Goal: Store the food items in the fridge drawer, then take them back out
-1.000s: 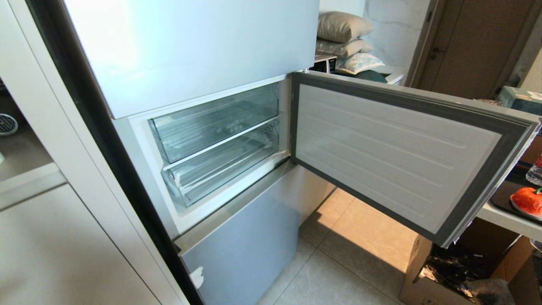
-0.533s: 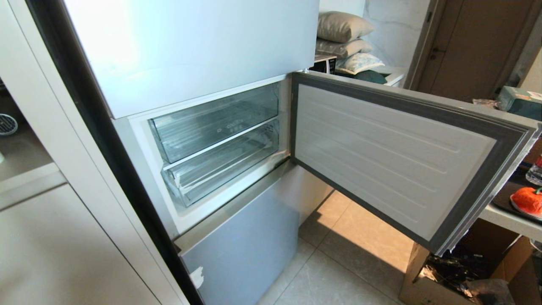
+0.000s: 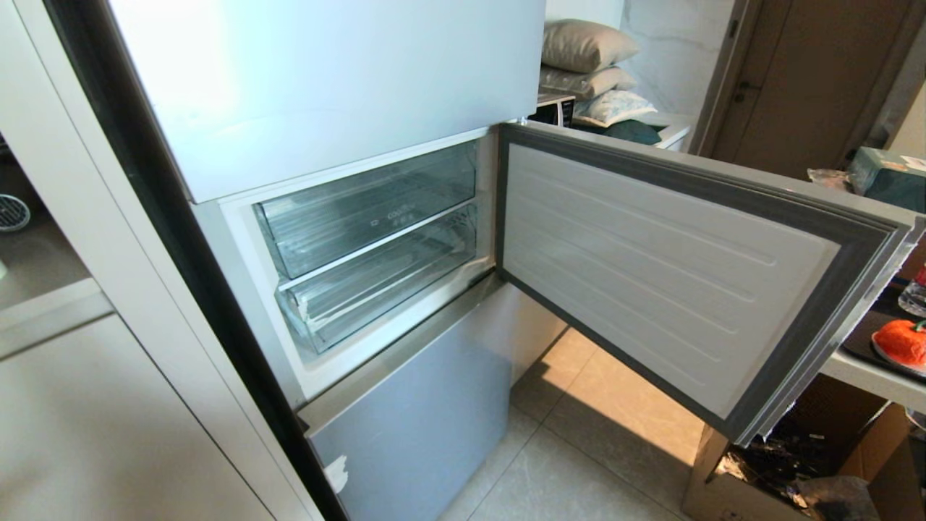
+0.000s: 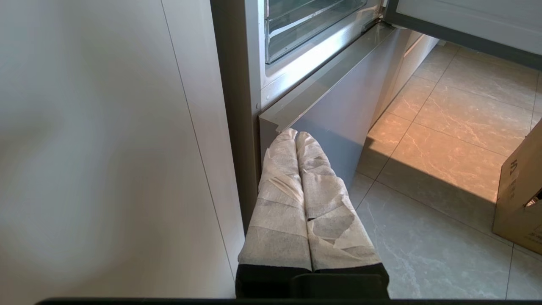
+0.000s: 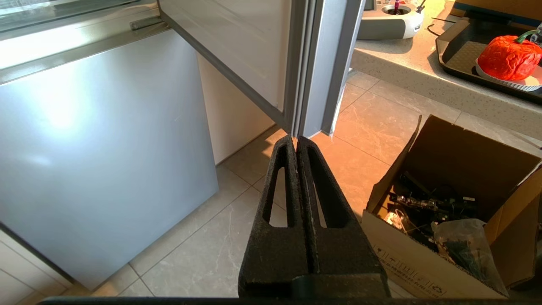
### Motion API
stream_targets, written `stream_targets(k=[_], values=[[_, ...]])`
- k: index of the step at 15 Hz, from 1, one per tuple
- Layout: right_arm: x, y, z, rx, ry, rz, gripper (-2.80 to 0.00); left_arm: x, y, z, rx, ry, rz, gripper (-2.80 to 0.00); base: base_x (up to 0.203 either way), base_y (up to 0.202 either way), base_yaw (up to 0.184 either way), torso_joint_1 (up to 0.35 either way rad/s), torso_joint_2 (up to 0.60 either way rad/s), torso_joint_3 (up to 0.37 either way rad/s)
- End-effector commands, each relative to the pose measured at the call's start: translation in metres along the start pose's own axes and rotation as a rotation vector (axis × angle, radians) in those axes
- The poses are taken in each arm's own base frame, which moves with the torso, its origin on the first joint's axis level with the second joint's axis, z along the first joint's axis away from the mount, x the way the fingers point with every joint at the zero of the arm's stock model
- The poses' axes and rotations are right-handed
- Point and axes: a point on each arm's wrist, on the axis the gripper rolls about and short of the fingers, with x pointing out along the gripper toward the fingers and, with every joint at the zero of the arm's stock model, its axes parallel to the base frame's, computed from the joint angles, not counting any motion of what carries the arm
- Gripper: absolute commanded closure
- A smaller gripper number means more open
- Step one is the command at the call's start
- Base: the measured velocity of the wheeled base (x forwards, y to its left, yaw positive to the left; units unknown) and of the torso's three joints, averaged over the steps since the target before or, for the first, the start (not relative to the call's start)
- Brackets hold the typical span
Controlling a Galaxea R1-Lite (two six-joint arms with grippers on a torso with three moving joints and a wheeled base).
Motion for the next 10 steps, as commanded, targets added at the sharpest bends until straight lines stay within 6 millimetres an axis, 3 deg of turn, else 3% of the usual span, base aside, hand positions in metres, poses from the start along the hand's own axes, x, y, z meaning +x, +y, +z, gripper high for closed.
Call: stream_targets(k=[1,10], values=[[0.0001,0.0000,0.0000,0.000,0.001,0.001,0.00,0.0000,0.0000,-0.0002,0.000,0.002,0.000,0.00,0.000,0.000,0.000,0.000,0.00,0.000],[0.0001,0.0000,0.0000,0.000,0.001,0.001,0.00,0.0000,0.0000,-0.0002,0.000,0.002,0.000,0.00,0.000,0.000,0.000,0.000,0.00,0.000]])
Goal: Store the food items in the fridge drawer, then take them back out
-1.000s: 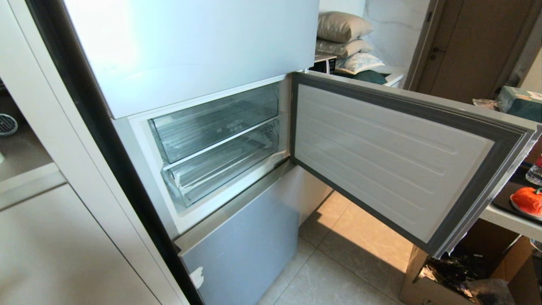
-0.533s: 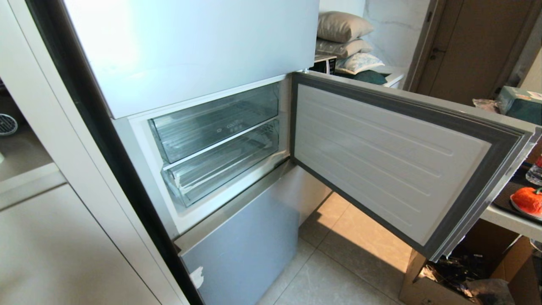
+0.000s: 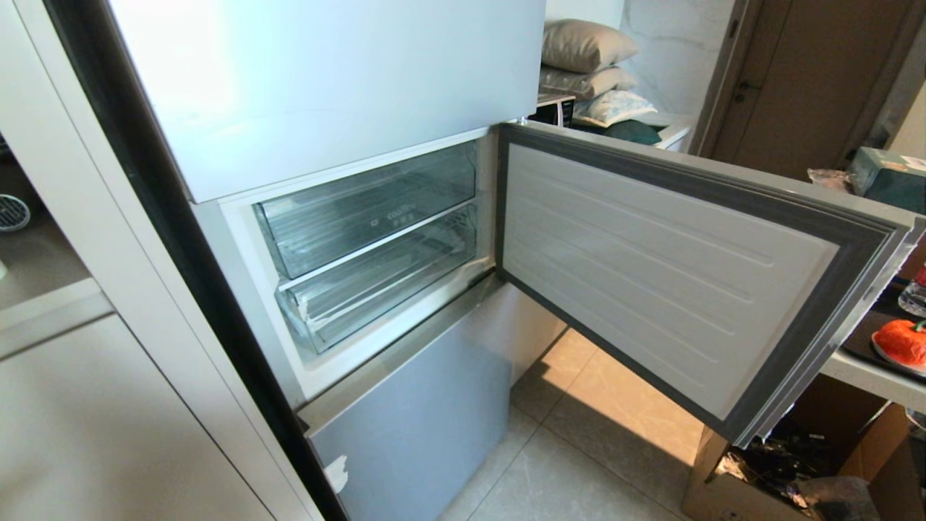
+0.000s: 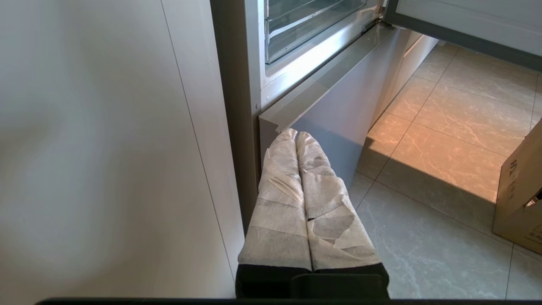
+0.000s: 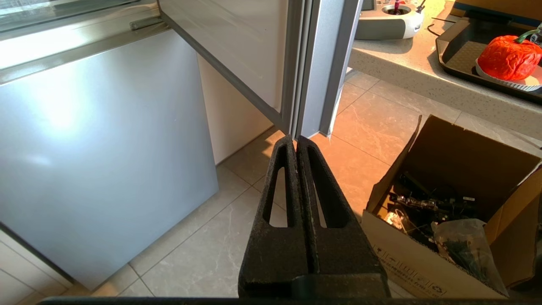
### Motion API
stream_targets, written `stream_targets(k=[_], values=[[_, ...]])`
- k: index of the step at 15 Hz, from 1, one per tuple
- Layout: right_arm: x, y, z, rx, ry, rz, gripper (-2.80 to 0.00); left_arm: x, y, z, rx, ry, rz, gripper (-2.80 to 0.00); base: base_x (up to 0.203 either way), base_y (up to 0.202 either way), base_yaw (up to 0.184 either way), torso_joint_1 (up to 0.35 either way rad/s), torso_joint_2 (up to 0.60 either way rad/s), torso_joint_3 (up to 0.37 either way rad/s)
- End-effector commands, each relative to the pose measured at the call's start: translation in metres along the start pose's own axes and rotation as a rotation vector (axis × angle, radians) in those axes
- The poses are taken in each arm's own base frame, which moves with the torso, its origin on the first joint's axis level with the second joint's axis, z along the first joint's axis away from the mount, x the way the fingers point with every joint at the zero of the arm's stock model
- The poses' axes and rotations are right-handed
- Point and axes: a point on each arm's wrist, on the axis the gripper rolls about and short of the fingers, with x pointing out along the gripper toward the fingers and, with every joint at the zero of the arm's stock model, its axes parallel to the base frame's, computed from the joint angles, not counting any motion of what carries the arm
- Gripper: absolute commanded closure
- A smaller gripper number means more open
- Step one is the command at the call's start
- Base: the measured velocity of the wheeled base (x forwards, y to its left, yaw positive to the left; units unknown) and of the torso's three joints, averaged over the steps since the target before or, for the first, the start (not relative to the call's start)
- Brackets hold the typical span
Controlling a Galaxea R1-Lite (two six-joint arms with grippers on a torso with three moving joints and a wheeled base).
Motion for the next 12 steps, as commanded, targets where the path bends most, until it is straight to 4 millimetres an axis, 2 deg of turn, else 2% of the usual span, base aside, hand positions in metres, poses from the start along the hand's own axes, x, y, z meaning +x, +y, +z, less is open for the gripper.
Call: stream_targets(k=[1,6,12], values=[[0.0001,0.0000,0.0000,-0.001,0.001,-0.001,0.00,0.0000,0.0000,-0.0001,0.000,0.001,0.001,0.00,0.000,0.000,0.000,0.000,0.00,0.000],[0.0001,0.0000,0.0000,-0.001,0.001,0.001,0.00,0.0000,0.0000,-0.0001,0.000,0.001,0.001,0.00,0.000,0.000,0.000,0.000,0.00,0.000],[0.0001,0.0000,0.0000,-0.001,0.001,-0.001,0.00,0.0000,0.0000,-0.0001,0.000,0.001,0.001,0.00,0.000,-0.007,0.163,0.002,0.00,0.002]])
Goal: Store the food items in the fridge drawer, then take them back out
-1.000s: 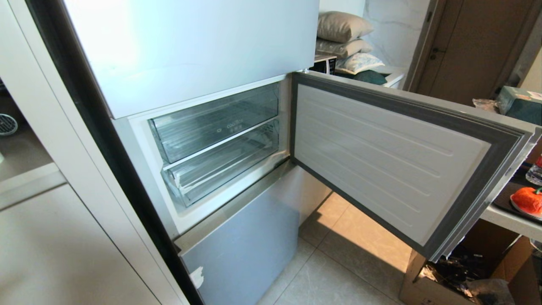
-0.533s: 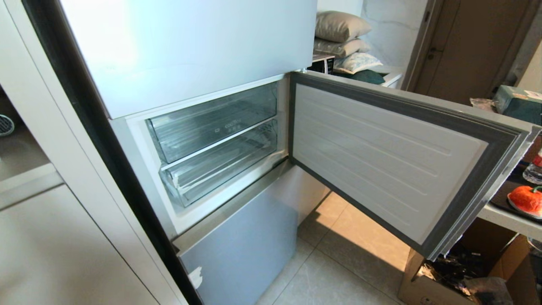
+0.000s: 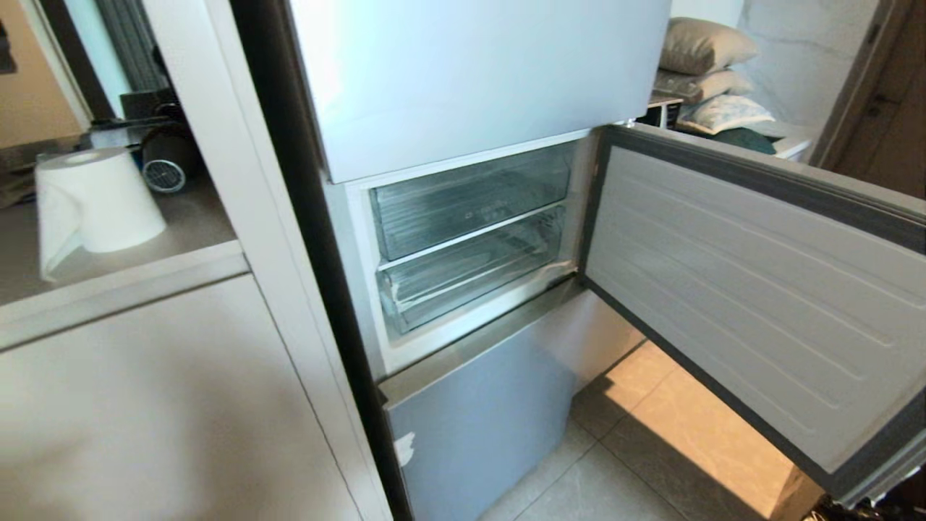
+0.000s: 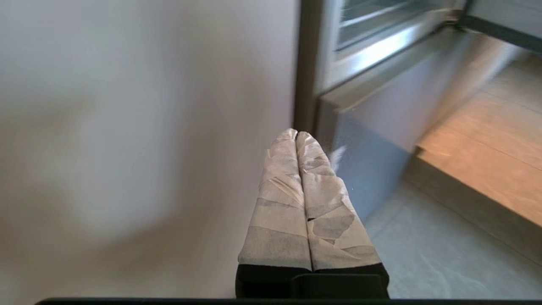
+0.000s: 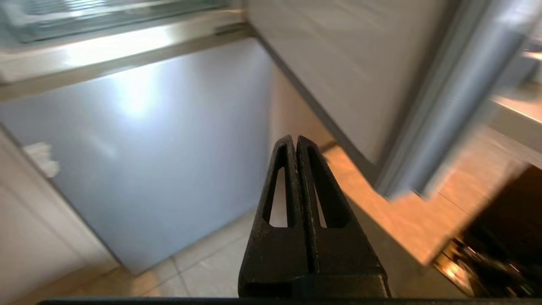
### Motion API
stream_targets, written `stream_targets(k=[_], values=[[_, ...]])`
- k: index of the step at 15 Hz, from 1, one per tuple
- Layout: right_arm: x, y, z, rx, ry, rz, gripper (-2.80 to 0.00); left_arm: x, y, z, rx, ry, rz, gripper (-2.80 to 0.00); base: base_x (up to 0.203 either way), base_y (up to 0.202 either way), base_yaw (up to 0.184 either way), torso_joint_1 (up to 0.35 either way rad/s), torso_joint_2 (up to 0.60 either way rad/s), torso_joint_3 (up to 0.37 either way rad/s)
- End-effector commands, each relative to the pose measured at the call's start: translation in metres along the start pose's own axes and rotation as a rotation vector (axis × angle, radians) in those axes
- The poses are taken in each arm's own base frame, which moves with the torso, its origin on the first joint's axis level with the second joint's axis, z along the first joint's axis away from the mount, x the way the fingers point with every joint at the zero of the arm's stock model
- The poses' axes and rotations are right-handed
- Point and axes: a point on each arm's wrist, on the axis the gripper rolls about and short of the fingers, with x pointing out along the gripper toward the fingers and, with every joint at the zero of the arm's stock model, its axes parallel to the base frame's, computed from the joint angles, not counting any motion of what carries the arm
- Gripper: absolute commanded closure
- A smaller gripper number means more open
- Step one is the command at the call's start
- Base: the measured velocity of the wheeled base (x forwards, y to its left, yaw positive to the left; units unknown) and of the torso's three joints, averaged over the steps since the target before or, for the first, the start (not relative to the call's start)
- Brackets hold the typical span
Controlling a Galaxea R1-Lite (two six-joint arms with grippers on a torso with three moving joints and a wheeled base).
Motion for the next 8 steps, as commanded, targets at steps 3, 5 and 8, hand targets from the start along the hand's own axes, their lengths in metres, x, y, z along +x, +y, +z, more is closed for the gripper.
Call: stream_targets(k=[3,5,8], values=[[0.0001,0.0000,0.0000,0.000,0.001,0.001,0.00,0.0000,0.0000,0.0000,0.000,0.000,0.000,0.00,0.000,-0.010,0.177,0.004,0.00,-0.002],[0.0001,0.0000,0.0000,0.000,0.001,0.001,0.00,0.0000,0.0000,0.0000,0.000,0.000,-0.001,0.00,-0.001,-0.006,0.178,0.004,0.01,0.005],[0.0001,0.0000,0.0000,0.000,0.001,0.001,0.00,0.0000,0.0000,0.0000,0.000,0.000,0.000,0.00,0.000,-0.010,0.175,0.002,0.00,-0.001]])
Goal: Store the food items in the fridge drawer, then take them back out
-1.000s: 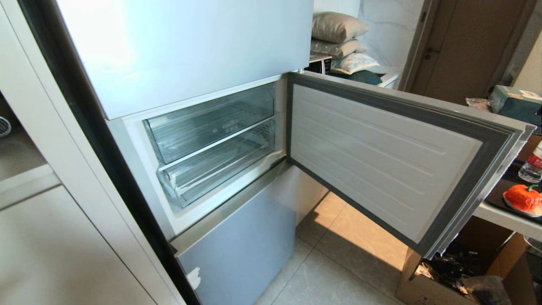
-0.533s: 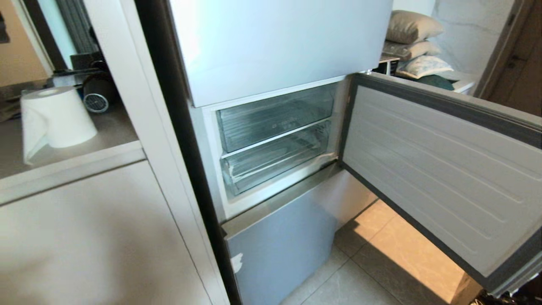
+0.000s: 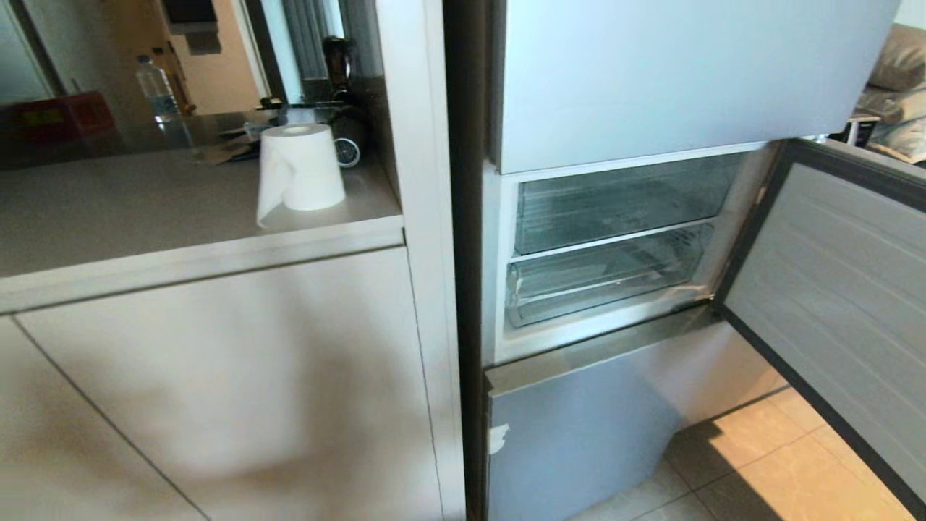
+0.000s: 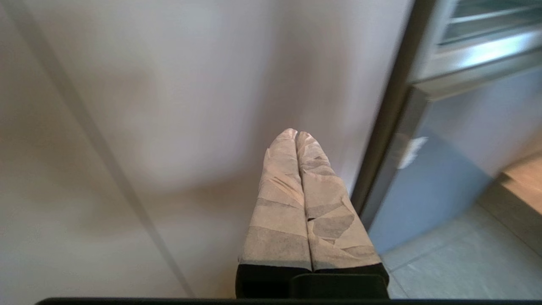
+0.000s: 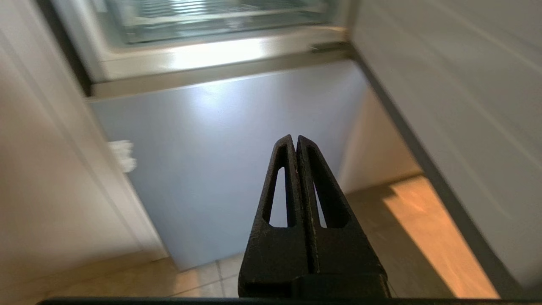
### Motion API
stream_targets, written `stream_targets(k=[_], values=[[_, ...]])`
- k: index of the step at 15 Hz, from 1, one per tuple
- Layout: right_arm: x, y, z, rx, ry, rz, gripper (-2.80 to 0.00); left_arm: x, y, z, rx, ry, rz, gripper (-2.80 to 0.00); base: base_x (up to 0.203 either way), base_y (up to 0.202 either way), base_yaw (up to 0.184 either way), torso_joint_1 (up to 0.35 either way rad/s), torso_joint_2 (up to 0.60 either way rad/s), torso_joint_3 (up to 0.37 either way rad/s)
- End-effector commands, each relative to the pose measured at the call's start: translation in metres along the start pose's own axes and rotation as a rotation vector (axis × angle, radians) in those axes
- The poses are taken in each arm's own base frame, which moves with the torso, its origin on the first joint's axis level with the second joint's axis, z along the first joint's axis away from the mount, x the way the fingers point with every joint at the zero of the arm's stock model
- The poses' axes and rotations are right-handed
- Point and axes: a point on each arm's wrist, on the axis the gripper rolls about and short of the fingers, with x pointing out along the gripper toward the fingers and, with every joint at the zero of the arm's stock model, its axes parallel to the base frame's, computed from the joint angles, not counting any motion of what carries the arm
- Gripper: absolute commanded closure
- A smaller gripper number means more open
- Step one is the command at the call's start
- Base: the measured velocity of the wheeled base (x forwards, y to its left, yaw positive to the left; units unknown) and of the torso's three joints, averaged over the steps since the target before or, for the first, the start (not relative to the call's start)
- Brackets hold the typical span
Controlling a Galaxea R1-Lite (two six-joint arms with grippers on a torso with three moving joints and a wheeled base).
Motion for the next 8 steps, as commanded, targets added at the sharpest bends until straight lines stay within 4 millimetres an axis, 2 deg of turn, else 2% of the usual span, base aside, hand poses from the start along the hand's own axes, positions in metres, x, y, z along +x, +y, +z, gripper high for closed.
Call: stream_targets(k=[1,4,6,8], values=[[0.000,0.000,0.000,0.000,0.001,0.001,0.00,0.000,0.000,0.000,0.000,0.000,0.000,0.00,-0.003,-0.008,0.178,0.004,0.00,0.003],[0.000,0.000,0.000,-0.012,0.003,0.005,0.00,0.000,0.000,0.000,0.000,0.000,0.000,0.00,-0.003,-0.009,0.173,0.004,0.00,0.001],[0.000,0.000,0.001,-0.033,-0.005,0.003,0.00,0.000,0.000,0.000,0.000,0.002,0.000,0.00,0.000,-0.005,0.096,0.003,0.00,-0.002],[-0.007,0.000,0.027,-0.031,-0.066,-0.006,0.00,0.000,0.000,0.000,0.000,0.002,0.000,0.00,0.000,0.000,0.000,0.000,0.00,0.000]])
